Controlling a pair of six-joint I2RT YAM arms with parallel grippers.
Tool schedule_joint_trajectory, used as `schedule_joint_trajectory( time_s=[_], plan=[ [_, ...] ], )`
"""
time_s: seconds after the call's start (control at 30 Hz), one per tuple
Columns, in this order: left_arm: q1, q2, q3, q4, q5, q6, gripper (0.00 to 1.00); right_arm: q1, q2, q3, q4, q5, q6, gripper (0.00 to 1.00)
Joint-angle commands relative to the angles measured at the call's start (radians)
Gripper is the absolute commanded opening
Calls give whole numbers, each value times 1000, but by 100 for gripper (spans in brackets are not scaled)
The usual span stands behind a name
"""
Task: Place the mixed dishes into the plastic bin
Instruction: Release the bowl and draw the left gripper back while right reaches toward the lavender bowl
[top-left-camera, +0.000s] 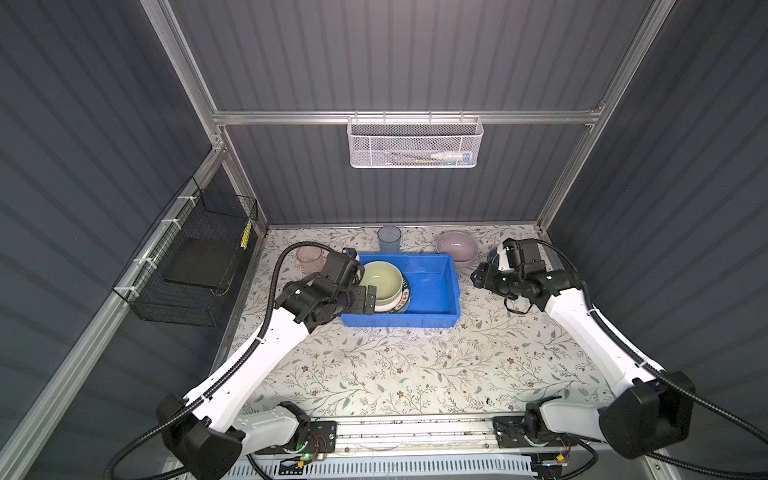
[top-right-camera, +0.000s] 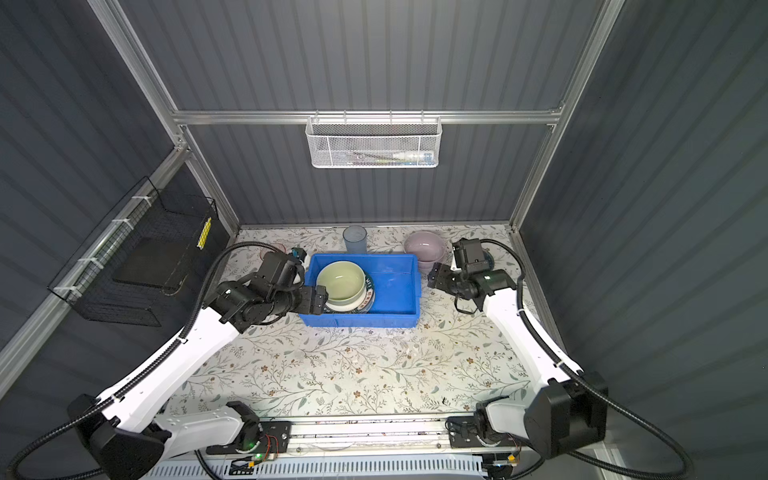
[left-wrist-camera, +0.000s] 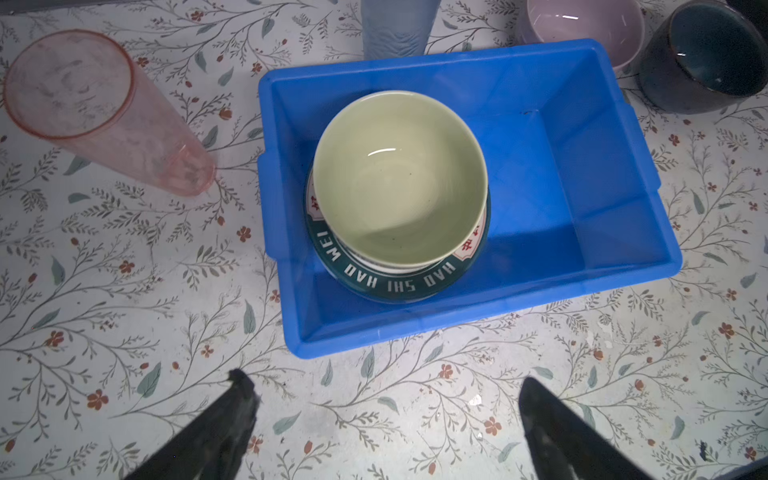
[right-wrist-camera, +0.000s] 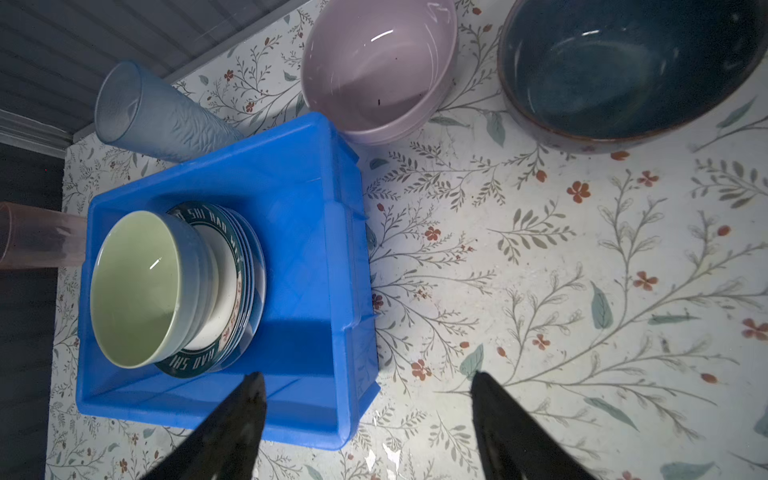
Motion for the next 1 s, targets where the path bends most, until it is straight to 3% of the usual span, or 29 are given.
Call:
schedule_joint_trajectory(
  time_s=[0.0, 0.43, 0.97],
  plan=[
    [8, -57, -67, 8, -36, -60, 100, -18, 59, 61, 8, 6, 22, 78],
    [8, -210, -247, -9, -40, -151, 100, -40, 377, 294, 16, 138, 173, 69],
    [8, -310, -300, -47, -31, -183, 100, -37, 592, 383, 104, 150, 409, 57]
  ],
)
